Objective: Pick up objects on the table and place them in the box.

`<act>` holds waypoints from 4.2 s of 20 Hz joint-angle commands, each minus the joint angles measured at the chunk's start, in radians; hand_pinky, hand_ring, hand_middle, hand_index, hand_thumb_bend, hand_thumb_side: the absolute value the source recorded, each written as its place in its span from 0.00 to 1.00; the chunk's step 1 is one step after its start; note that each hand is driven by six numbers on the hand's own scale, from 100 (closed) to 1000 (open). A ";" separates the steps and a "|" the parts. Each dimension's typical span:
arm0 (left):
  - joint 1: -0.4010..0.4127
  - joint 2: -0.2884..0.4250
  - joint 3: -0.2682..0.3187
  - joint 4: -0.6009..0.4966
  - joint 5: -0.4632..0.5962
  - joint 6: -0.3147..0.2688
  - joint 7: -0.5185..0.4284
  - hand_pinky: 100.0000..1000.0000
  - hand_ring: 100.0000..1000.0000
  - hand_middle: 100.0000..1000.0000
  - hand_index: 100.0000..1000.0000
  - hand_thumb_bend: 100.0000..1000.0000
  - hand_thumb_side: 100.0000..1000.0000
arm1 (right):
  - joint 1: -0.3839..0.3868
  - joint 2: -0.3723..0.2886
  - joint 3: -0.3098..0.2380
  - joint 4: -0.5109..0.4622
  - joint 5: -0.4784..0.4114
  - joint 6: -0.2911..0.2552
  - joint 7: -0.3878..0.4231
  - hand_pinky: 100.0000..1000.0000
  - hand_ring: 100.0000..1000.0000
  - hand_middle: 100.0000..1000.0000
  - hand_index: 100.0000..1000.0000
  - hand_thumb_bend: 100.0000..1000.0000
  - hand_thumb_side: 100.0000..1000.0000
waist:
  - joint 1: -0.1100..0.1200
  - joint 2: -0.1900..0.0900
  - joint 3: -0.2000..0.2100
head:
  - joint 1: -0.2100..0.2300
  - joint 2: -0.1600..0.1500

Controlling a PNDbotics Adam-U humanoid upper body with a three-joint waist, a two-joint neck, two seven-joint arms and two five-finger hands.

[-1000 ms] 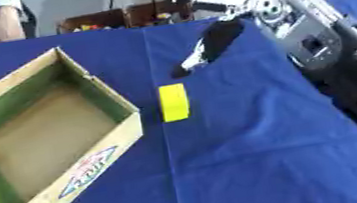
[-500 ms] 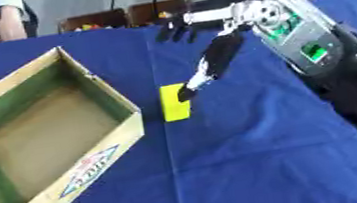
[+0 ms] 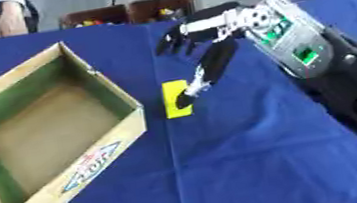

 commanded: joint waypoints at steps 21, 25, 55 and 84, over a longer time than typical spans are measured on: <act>-0.028 0.014 0.008 -0.015 0.010 -0.001 -0.003 0.72 0.89 0.87 0.94 0.00 0.95 | -0.050 0.037 -0.003 0.215 0.070 -0.021 0.022 0.83 0.92 0.89 0.90 0.65 0.24 | -0.018 -0.015 0.015 | -0.012 0.009; -0.030 0.014 0.008 -0.015 0.011 -0.002 -0.004 0.72 0.89 0.87 0.93 0.00 0.95 | -0.052 0.046 -0.009 0.250 0.099 -0.030 0.010 0.83 0.92 0.89 0.90 0.64 0.24 | -0.019 -0.014 0.014 | -0.015 0.006; -0.037 0.005 0.014 -0.015 0.010 -0.003 0.000 0.71 0.89 0.86 0.93 0.00 0.95 | -0.055 0.085 -0.034 0.378 0.195 -0.061 -0.073 0.68 0.74 0.69 0.73 0.54 0.05 | -0.033 0.009 0.038 | -0.018 0.015; -0.030 0.017 0.015 -0.015 0.009 0.003 0.003 0.71 0.88 0.86 0.93 0.00 0.95 | -0.152 0.008 -0.120 0.043 0.067 0.107 -0.312 0.47 0.59 0.45 0.44 0.00 0.17 | -0.034 -0.010 0.022 | -0.019 -0.006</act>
